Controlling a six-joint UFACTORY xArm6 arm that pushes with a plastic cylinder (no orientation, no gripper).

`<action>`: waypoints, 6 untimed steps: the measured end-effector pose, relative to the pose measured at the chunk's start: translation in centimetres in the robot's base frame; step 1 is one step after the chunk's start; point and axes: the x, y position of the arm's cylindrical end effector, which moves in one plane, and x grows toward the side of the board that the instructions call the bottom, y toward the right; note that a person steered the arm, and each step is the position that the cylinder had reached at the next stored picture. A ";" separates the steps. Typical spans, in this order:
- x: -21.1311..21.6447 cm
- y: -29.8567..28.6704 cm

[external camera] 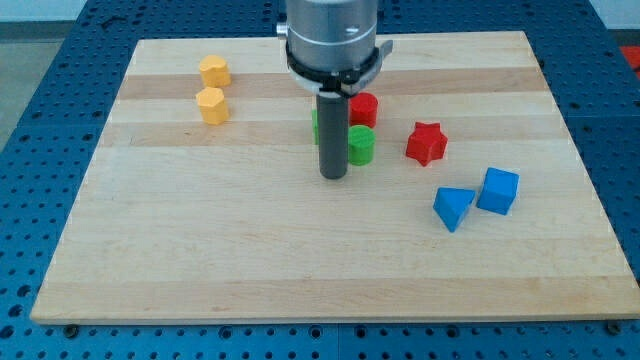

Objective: Move the red star towards the red circle

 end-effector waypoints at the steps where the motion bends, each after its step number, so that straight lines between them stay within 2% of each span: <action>1: 0.2 3.6; 3: -0.4 13.8; 4: -1.9 15.0; 6: -3.8 11.4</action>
